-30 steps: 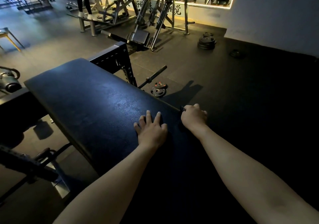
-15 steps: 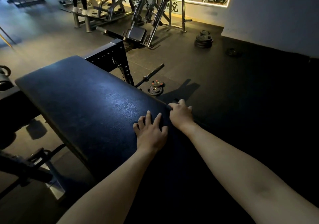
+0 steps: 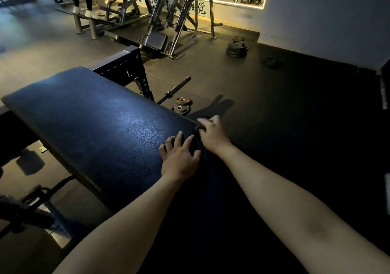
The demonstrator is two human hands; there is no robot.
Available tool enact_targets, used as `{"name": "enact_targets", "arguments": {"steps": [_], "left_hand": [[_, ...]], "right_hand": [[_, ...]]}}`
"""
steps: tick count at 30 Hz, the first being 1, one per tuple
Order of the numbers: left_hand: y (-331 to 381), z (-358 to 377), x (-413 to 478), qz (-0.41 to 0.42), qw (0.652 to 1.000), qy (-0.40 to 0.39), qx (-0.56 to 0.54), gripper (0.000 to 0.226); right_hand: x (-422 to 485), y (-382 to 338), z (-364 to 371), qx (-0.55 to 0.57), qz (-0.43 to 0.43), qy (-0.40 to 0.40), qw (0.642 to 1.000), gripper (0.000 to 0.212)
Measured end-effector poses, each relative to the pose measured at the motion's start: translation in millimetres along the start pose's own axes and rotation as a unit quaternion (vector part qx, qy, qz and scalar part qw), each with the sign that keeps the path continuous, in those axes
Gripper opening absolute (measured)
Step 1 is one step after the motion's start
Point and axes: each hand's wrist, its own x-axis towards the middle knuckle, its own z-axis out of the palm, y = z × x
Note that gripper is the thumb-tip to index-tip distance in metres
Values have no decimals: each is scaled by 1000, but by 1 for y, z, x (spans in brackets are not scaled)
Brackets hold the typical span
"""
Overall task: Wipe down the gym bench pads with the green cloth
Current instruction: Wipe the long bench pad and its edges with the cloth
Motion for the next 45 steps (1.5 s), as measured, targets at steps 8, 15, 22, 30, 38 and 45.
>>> {"name": "enact_targets", "arguments": {"steps": [8,15,22,30,38,45], "left_hand": [[-4,4,5,-5,999,31,-10,60],[-4,-4,-5,3,999,23,-44,70],[-4,-8,-41,-27,999,10,-26,75],[-9,-3,-78,-49,997,52,-14,79],[-2,2,-102,-78,996,43,13,72],[-3,5,-97,-80,995,61,18,69]], "right_hand": [[-9,15,1,-148,7,-5,989,48],[-36,47,-28,-135,113,35,984,41],[-41,15,-17,-74,89,31,993,32],[-69,-35,9,-25,-115,-88,989,28],[-55,34,-29,-114,37,20,993,39],[-70,27,5,-110,-32,46,992,33]]}}
